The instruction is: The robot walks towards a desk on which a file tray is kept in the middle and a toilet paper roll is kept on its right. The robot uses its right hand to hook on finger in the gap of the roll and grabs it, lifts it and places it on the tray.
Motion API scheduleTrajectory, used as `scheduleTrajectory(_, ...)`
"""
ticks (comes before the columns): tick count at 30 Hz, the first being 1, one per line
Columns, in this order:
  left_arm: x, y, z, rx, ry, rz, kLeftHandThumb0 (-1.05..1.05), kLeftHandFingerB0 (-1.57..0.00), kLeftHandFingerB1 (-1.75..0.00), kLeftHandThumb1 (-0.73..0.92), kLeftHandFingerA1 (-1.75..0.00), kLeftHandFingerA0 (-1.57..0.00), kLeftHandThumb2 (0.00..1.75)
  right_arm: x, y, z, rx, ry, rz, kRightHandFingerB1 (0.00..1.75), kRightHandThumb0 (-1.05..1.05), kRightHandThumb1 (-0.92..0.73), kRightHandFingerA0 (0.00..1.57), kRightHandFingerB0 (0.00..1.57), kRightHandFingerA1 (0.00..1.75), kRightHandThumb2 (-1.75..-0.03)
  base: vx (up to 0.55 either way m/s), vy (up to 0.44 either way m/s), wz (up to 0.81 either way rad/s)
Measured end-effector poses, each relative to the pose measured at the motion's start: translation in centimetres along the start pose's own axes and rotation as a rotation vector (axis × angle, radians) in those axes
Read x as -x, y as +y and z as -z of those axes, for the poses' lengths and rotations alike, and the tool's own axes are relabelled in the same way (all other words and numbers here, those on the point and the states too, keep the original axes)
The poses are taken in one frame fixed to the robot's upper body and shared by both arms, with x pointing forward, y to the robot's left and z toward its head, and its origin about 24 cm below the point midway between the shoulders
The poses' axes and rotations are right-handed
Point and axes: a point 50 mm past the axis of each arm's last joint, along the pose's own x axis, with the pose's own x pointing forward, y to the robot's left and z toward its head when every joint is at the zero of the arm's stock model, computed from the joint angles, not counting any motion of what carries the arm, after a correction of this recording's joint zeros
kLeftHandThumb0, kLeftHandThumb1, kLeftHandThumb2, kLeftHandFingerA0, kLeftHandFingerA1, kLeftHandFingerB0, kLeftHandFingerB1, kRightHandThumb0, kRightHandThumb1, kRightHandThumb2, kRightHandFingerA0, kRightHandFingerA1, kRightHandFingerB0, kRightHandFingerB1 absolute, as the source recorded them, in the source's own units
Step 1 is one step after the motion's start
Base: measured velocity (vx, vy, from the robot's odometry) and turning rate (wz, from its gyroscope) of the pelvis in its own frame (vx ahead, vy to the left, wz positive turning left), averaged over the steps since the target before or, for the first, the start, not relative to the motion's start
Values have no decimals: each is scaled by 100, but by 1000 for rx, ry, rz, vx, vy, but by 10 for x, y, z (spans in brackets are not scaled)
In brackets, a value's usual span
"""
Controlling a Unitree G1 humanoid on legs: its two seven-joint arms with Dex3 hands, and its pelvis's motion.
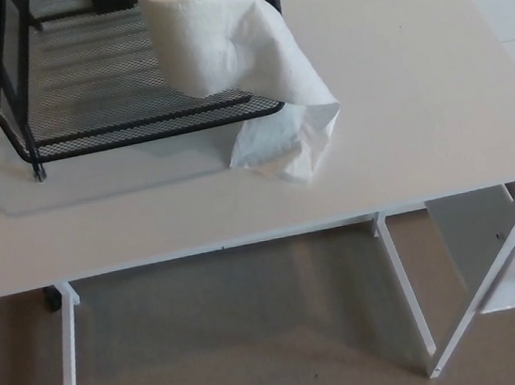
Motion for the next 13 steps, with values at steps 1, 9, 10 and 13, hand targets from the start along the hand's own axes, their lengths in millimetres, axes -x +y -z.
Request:
scheduleTrajectory(1,0,0,1,0,1,0,-105,0,-53,92,-68,-20,82,0,0,0,10,2,-1,43,-65,-46,14,3,56,-81,0,0,0)
scheduleTrajectory(9,0,-2,0,-22,4,9,-105,0,-44,78,-71,-26,128,0,-6,2,-20,17,-26,37,-70,-48,19,3,59,-85,0,0,0)
scheduleTrajectory(10,0,-2,0,-22,3,9,-105,0,-55,92,-71,-20,79,0,-7,3,-13,23,-25,33,-66,-61,15,6,54,-59,0,0,0)
scheduleTrajectory(13,0,-2,-1,-20,-2,9,-105,0,-44,78,-71,-25,128,-2,-6,3,5,25,-28,37,-69,-45,16,2,61,-82,0,0,0)
